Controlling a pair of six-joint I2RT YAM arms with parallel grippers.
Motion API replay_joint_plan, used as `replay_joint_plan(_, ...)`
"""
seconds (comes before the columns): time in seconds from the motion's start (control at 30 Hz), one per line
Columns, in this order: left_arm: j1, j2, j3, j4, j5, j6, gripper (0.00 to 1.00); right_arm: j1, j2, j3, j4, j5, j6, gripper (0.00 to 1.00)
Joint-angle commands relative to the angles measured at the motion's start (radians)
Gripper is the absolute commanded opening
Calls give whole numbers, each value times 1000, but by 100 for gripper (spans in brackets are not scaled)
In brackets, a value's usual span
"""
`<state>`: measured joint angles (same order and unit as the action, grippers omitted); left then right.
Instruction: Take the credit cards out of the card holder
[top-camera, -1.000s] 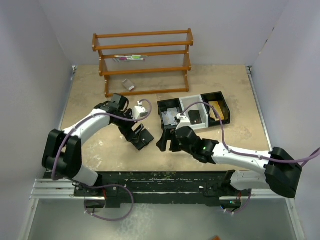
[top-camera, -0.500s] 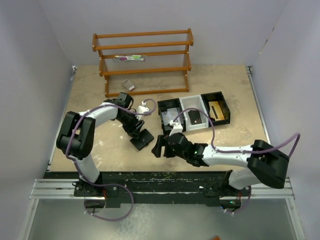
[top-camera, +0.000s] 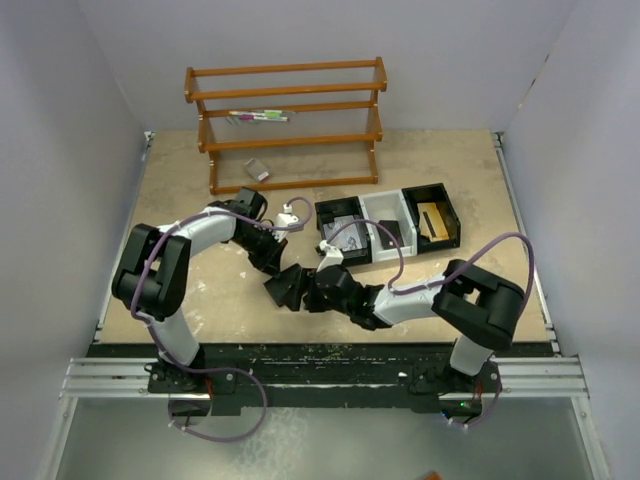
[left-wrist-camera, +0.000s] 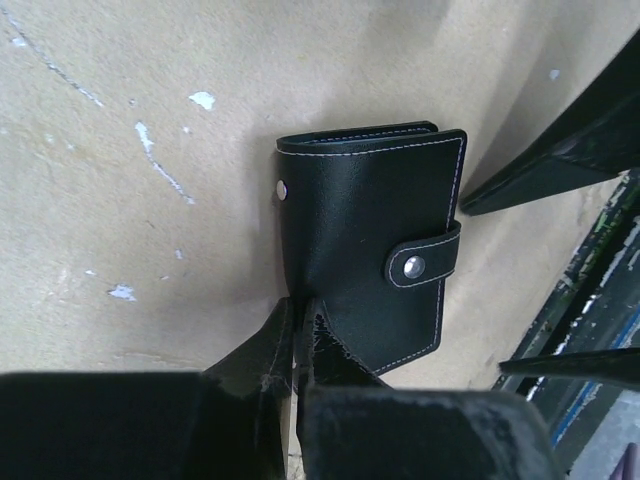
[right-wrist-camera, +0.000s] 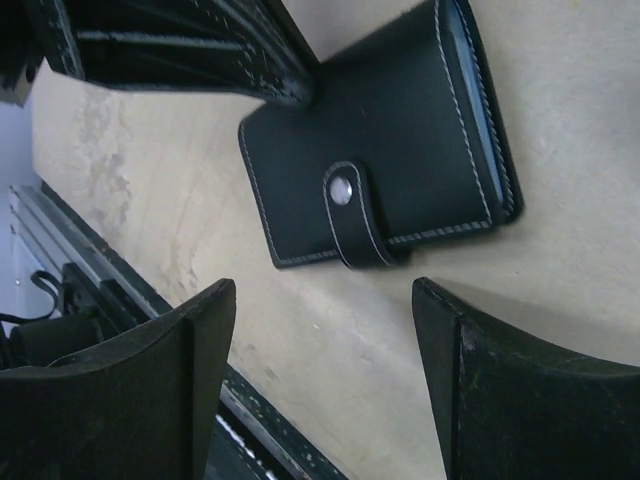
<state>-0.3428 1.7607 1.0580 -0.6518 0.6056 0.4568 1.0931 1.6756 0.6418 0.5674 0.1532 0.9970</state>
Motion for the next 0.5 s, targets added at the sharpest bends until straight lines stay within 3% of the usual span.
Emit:
replay_joint_plan(0.0, -7, -45, 20, -27, 74, -15, 0, 4, 50, 22, 20, -10, 64, 74)
replay_joint_plan(0.27, -8, -106, 78, -123, 155, 11, 0, 1, 27, -30, 91, -19, 107, 76)
replay_joint_plan(0.47, -7, -222, 124, -190, 223, 20, 0, -64, -206, -228, 241, -142, 14, 89)
